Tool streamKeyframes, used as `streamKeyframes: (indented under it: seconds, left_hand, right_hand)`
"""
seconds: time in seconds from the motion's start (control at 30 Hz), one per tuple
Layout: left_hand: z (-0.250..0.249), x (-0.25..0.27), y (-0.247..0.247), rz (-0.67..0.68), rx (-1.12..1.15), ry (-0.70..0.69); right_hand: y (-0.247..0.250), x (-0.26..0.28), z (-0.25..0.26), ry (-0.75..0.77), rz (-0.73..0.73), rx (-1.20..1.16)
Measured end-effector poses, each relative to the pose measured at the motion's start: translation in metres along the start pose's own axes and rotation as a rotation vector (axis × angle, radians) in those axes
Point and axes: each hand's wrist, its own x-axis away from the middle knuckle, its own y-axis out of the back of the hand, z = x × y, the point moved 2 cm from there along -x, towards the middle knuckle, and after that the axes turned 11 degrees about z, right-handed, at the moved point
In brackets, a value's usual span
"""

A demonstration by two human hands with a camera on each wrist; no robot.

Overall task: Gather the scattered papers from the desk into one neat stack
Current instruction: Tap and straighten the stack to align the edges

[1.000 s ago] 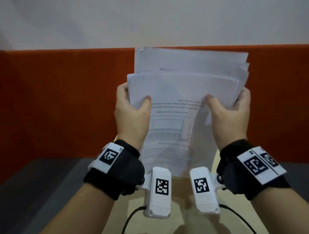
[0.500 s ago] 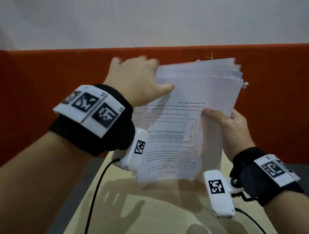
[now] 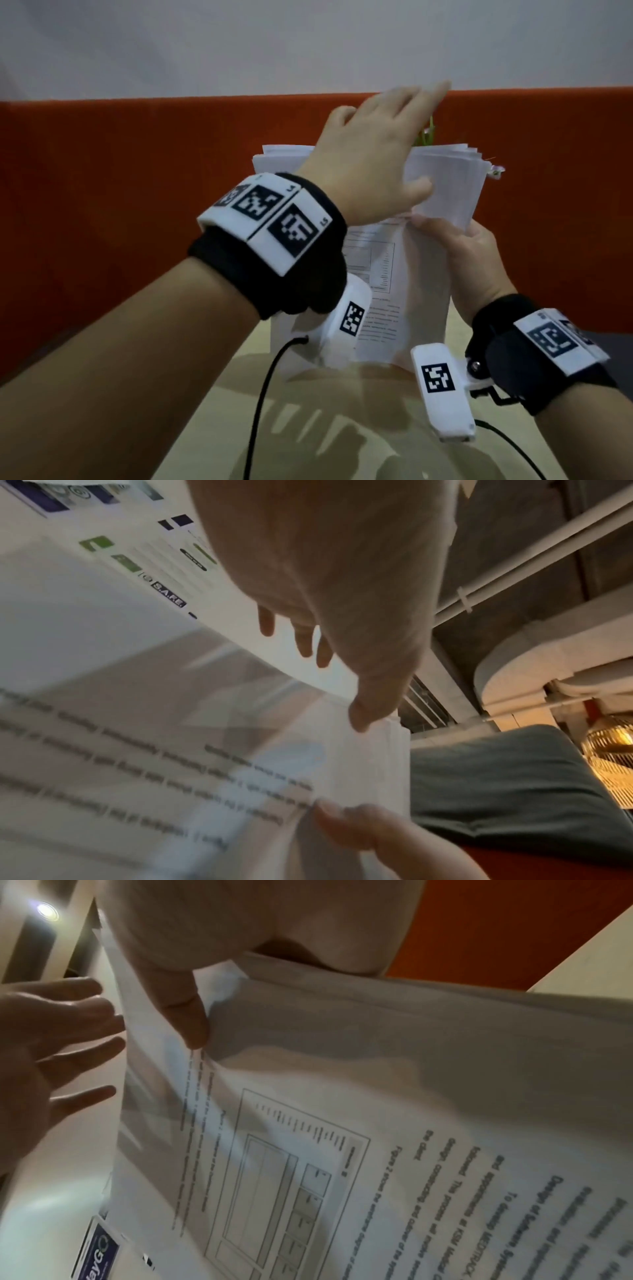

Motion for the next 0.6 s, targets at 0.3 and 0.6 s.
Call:
streamKeyframes:
  seconds: [0.3, 0.6]
  left_hand:
    - [0.027, -0.007, 0.01, 0.147, 0.067, 0.145]
    - [0.096, 0.048, -0.007, -0.425, 0.894, 0.311]
  right_hand:
    - [0.002, 0.003, -0.005, -0.01, -0.063, 0.209]
    - [0.038, 0.006, -0.021, -0.123, -0.254, -0.09]
